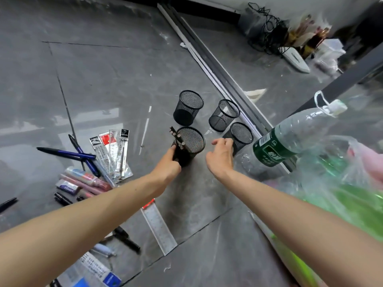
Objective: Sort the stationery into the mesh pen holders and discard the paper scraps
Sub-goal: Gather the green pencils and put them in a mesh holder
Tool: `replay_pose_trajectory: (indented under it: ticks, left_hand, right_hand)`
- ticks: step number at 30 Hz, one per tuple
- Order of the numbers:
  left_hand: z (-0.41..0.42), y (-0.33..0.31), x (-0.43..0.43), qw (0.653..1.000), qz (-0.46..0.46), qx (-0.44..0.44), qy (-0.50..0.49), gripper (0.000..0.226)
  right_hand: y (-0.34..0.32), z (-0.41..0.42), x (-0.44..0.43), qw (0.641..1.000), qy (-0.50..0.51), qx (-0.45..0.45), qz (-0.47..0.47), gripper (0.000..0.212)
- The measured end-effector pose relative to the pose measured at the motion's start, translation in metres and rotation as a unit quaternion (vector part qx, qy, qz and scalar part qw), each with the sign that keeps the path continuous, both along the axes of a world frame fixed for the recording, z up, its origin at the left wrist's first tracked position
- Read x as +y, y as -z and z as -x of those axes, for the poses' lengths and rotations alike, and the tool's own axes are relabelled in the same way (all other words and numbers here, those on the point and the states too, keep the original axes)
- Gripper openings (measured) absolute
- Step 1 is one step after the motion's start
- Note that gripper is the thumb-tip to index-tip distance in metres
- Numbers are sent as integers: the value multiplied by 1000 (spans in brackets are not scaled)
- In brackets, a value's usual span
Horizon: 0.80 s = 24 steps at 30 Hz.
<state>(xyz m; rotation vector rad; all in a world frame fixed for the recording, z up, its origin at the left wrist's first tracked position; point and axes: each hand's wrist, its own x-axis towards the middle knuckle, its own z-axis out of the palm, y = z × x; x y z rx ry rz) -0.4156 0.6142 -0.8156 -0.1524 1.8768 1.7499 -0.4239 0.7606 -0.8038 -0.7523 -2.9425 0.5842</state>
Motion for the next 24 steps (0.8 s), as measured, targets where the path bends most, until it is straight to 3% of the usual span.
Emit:
replay_pose_trajectory:
  ticks: [3, 9, 15, 20, 24]
  left_hand:
    - [2, 6, -1, 1000, -18, -9, 0, 73]
    - [15, 25, 4, 998, -44, -24, -24, 75]
    - [16, 36, 4, 999, -2, -33, 8, 76]
    - [6, 38, -8, 998, 38, -39, 28, 70]
    - [-2, 37, -25, 997, 58, -33, 41, 60]
  right_hand:
    - [-7, 6, 16, 996, -17, -78, -29, 29]
    - [-9, 14, 41, 984, -5, -176, 33, 35]
    - [-13, 23, 54, 991, 9, -132, 21, 35]
    - [-14, 12, 34, 994, 80, -68, -2, 5]
    - [-9, -17, -9, 991, 94, -86, -34, 24]
